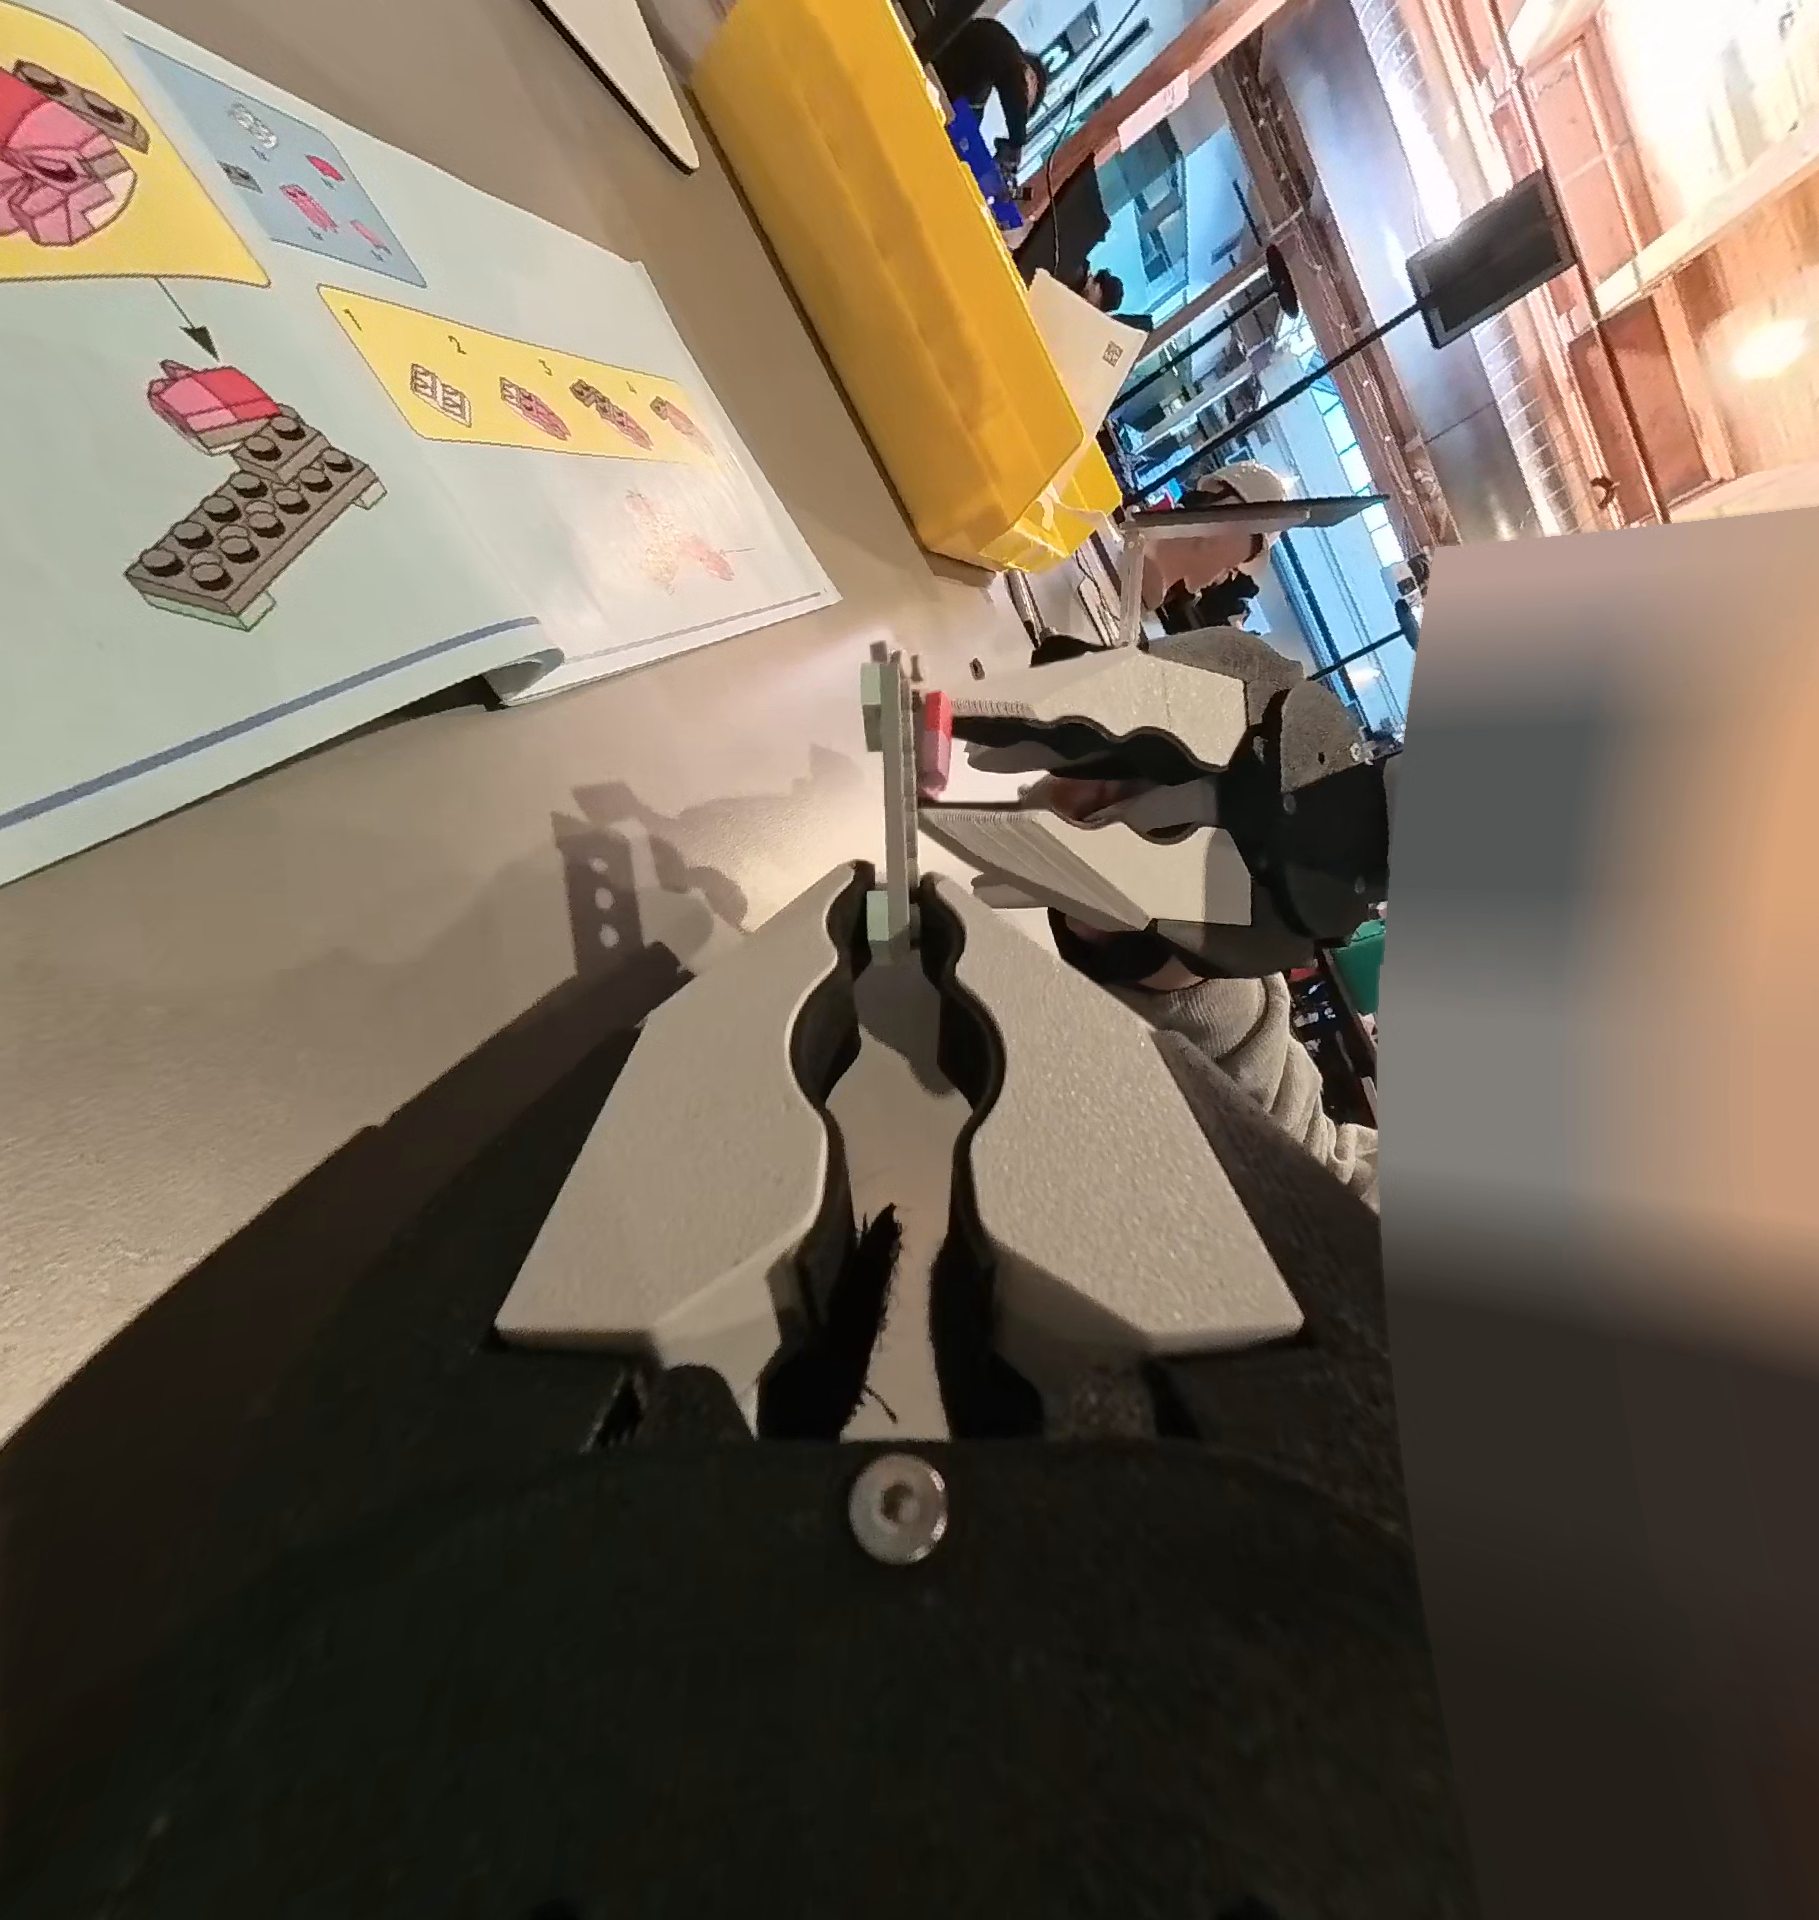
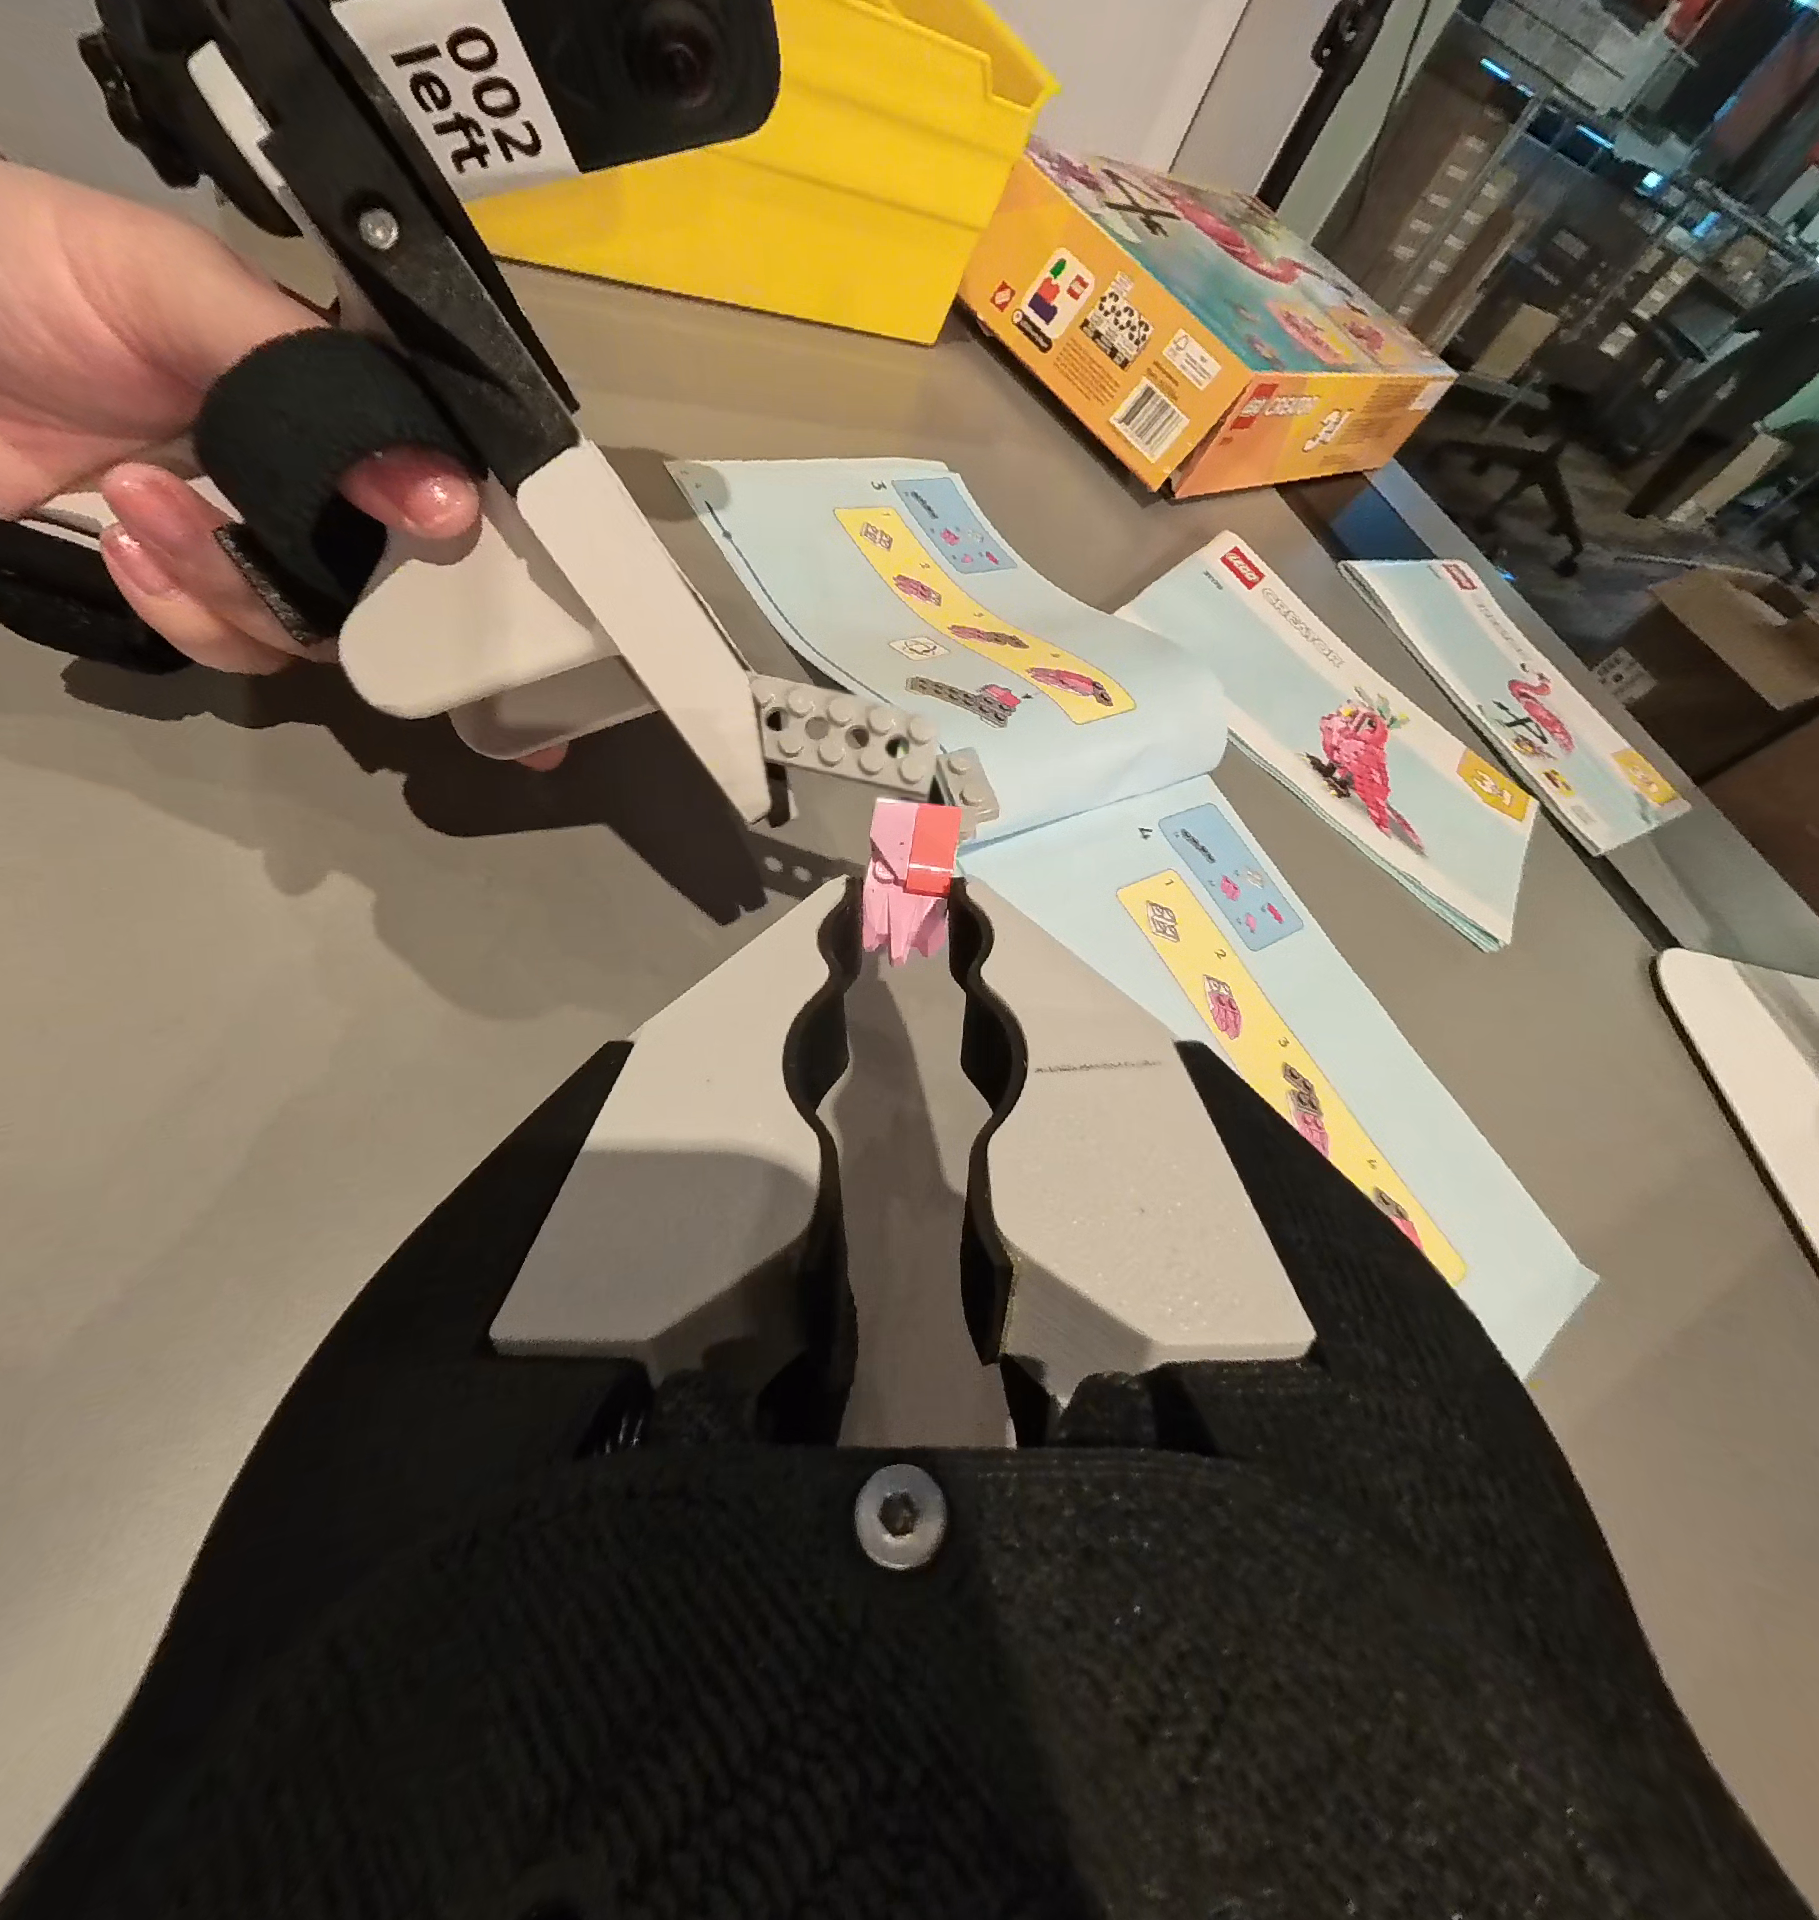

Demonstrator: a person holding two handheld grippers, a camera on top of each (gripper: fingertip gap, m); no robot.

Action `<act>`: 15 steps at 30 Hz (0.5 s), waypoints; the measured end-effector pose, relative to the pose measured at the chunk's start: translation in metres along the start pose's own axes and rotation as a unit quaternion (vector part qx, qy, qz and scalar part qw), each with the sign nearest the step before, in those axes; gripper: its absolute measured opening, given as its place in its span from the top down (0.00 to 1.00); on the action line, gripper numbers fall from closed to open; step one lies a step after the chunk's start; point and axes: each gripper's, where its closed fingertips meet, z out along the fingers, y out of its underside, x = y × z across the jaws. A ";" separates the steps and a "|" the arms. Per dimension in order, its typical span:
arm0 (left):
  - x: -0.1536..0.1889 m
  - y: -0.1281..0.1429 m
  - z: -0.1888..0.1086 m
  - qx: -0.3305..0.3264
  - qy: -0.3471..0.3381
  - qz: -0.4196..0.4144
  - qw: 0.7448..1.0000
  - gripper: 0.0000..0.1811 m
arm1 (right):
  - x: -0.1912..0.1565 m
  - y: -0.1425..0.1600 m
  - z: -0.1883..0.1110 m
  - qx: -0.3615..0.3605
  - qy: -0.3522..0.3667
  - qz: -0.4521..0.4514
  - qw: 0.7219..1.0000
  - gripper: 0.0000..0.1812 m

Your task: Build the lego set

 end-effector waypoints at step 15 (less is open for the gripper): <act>0.009 0.000 -0.004 -0.018 0.068 -0.050 0.996 0.96 | -0.005 -0.002 -0.013 0.033 -0.056 -0.009 0.998 0.92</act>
